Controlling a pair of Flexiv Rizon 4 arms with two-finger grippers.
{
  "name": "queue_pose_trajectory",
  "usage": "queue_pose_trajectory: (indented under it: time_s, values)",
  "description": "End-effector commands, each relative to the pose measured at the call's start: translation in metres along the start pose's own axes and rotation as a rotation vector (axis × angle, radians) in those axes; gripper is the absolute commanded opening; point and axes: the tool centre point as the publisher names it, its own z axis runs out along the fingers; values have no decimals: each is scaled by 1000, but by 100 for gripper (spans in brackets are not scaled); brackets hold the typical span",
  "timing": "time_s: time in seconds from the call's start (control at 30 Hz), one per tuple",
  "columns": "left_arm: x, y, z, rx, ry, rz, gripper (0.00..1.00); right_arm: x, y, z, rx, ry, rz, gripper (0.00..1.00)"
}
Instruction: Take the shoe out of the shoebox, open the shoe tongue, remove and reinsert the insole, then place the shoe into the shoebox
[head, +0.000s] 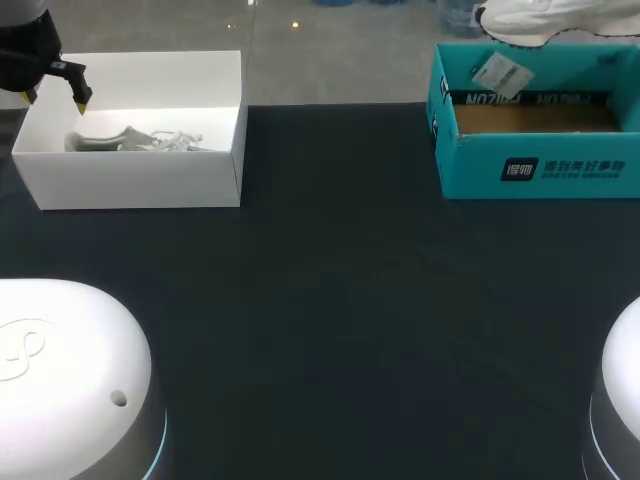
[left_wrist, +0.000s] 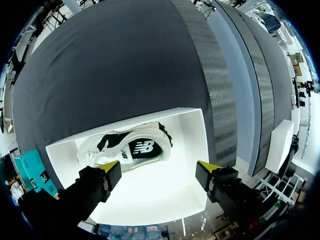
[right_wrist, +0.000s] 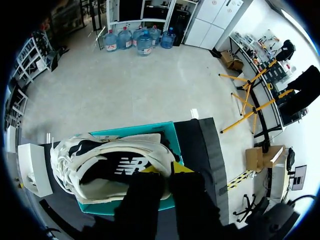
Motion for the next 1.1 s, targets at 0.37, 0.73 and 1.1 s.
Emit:
queue_pose_trajectory:
  time_s: [0.37, 0.73, 1.1]
  values:
    - [1, 0, 0, 1, 1, 1, 100, 4, -35, -13, -40, 11, -1, 0]
    - [1, 0, 0, 1, 1, 1, 100, 34, -136, -44, -102, 39, -38, 0]
    - [1, 0, 0, 1, 1, 1, 100, 81, -257, -77, -54, 40, -24, 0]
